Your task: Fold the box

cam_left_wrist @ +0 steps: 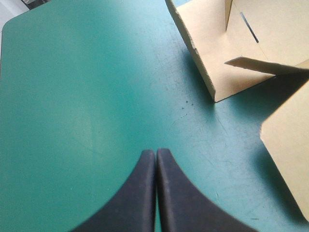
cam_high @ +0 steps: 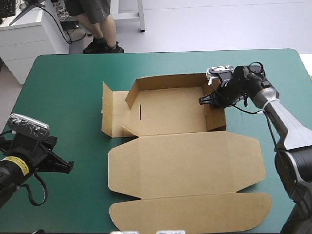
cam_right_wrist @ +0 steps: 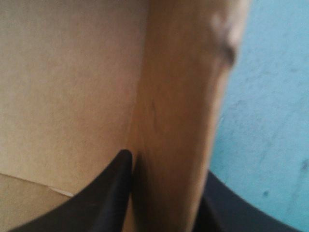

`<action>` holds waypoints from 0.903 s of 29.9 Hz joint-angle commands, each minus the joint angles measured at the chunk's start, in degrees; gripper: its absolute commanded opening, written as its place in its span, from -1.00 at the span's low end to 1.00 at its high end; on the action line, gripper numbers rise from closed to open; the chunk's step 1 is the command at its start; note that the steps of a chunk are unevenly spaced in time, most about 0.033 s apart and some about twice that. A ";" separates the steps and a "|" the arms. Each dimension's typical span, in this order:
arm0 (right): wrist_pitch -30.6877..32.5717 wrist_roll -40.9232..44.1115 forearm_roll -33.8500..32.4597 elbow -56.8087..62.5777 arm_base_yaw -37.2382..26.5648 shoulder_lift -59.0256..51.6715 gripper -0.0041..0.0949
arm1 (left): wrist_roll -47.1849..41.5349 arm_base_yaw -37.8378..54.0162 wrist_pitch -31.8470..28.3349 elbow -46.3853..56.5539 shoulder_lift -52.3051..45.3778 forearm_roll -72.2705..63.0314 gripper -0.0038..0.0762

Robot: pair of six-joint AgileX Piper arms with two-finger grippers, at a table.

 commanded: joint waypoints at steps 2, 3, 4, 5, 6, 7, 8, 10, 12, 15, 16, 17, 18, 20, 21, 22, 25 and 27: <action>0.80 -0.46 0.93 -3.40 0.07 -3.99 0.39 | -0.70 0.20 -3.24 -1.31 -0.02 1.35 -0.93; 1.26 -0.45 0.93 -3.68 0.07 -4.55 0.44 | -0.70 0.20 -3.24 -1.31 -0.02 1.35 -0.93; 1.58 -0.45 0.93 -3.70 0.07 -5.43 0.46 | -0.70 0.20 -3.24 -1.31 -0.02 1.35 -0.93; 1.74 -0.45 0.93 -3.70 0.07 -6.48 0.45 | -0.70 0.20 -3.24 -1.31 -0.02 1.35 -0.93; 2.00 -0.45 0.93 -3.70 0.07 -7.45 0.45 | -0.70 0.20 -3.27 -1.31 -0.02 1.35 -0.93; 2.16 -0.45 0.58 -3.70 0.07 -8.78 0.45 | -0.70 0.20 -3.48 -1.31 -0.02 1.35 -0.93; 2.30 -0.45 0.16 -3.70 0.07 -10.26 0.45 | -0.70 0.20 -3.48 -1.31 -0.02 1.35 -0.93; 2.84 -0.45 -0.50 -3.70 0.07 -13.10 0.45 | -0.70 0.20 -3.60 -1.31 -0.02 1.35 -0.93; 3.63 -0.45 -1.51 -3.70 0.07 -16.36 0.45 | -0.70 0.20 -3.60 -1.31 -0.02 1.35 -0.93; 5.51 -0.45 -2.47 -3.70 0.07 -20.38 0.45 | -0.70 0.20 -3.60 -1.31 -0.02 1.35 -0.93; 6.15 -0.45 -2.56 -3.70 0.07 -21.51 0.45 | -0.70 0.20 -3.38 -1.31 -0.02 1.35 -0.93; 6.67 -0.45 -2.56 -3.70 0.07 -22.45 0.45 | -0.70 0.20 -3.40 -1.31 -0.02 1.35 -0.93; 6.91 -0.45 -2.82 -3.70 0.07 -23.06 0.45 | -0.70 0.20 -3.36 -1.31 -0.02 1.35 -0.93; 7.40 -0.45 -3.14 -3.70 0.07 -23.67 0.45 | -0.70 0.20 -3.26 -1.31 -0.02 1.35 -0.93; 7.41 -0.45 -3.54 -3.70 0.07 -23.83 0.45 | -0.44 0.20 -3.26 -1.31 -0.02 1.35 -0.93; 7.41 -0.26 -4.20 -3.70 0.07 -23.83 0.45 | -0.02 0.20 -3.26 -1.31 -0.02 1.35 -0.93; 7.04 0.00 -4.84 -3.70 0.07 -22.74 0.45 | 0.39 0.20 -3.14 -1.31 -0.02 1.35 -0.93; 6.28 0.90 -5.07 -3.70 0.07 -21.21 0.45 | 0.39 0.20 -3.14 -1.31 -0.02 1.25 -0.93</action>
